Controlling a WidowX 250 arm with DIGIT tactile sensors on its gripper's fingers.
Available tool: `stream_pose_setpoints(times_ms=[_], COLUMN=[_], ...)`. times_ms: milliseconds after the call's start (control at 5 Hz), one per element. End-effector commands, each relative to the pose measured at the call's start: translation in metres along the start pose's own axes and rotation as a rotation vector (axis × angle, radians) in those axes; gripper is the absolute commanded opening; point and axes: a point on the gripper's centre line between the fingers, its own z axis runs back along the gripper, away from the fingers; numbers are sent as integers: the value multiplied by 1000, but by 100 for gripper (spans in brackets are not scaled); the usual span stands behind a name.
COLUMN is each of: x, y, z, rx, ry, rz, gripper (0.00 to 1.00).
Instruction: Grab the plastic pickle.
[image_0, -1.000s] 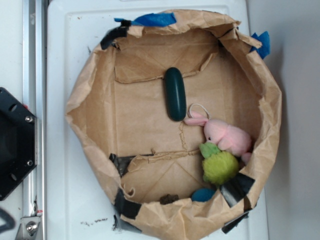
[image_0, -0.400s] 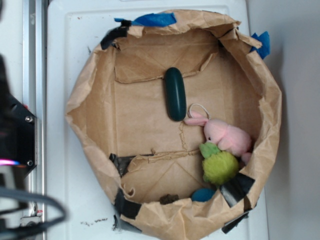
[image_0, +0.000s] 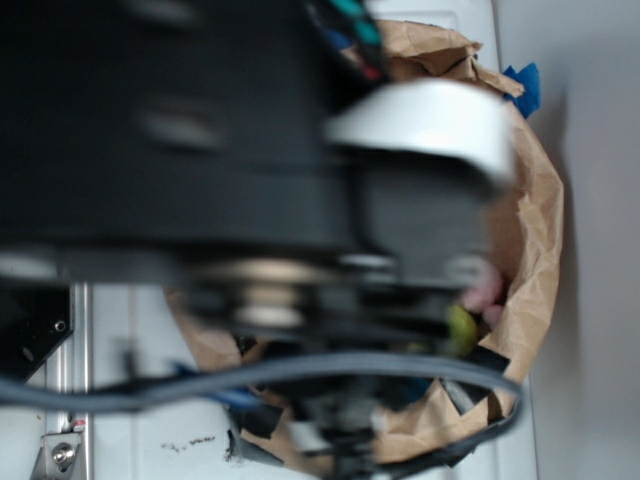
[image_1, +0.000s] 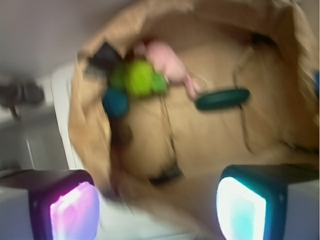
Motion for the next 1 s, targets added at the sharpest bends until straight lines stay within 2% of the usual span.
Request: stream_pose_setpoints(times_ms=[0, 400, 600, 800], x=[28, 28, 11, 7], y=[-2, -2, 11, 16], z=[-8, -8, -34, -45], rx=[-57, -57, -47, -14], ry=[-19, -19, -76, -85], rz=[105, 105, 349, 591], gripper=[100, 100, 100, 100])
